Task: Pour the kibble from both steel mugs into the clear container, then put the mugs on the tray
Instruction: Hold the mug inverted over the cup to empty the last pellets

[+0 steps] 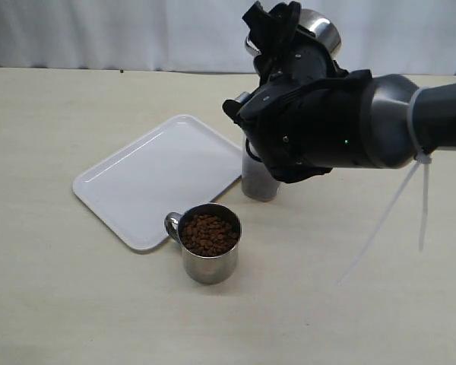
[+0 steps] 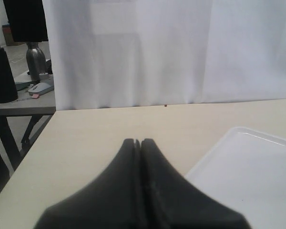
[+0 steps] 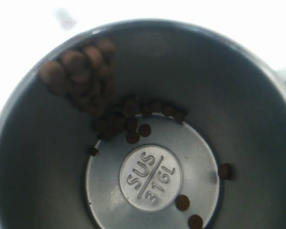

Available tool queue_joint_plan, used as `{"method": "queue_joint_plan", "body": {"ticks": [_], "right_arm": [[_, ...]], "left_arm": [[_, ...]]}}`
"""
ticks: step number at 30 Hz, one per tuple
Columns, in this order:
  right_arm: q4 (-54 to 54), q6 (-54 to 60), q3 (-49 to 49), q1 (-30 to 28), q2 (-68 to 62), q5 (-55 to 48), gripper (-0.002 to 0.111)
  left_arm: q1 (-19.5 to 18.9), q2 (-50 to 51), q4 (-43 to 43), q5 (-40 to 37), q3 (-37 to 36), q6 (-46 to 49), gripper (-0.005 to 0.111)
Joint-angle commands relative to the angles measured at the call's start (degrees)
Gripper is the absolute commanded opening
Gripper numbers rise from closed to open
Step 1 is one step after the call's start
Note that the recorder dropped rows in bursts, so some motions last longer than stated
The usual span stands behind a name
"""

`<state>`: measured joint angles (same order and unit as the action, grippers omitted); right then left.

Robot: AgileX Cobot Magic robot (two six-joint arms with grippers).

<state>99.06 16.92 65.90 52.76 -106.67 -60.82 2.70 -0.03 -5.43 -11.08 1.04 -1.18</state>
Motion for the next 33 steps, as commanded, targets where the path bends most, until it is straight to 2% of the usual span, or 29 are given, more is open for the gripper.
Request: {"method": "queue_joint_plan", "body": {"ticks": [1, 22, 33], "right_arm": [[0.89, -0.29, 0.05, 0.06, 0.20, -1.42, 0.005], [0.89, -0.43, 0.90, 0.06, -1.60, -5.11, 0.005], [0.89, -1.12, 2.16, 3.04, -3.95, -8.21, 0.005]], "left_arm": [[0.00, 0.03, -0.05, 0.75, 0.50, -0.11, 0.000], [0.00, 0.03, -0.05, 0.75, 0.50, -0.11, 0.000], [0.00, 0.03, 0.08, 0.32, 0.50, -0.11, 0.000]]}}
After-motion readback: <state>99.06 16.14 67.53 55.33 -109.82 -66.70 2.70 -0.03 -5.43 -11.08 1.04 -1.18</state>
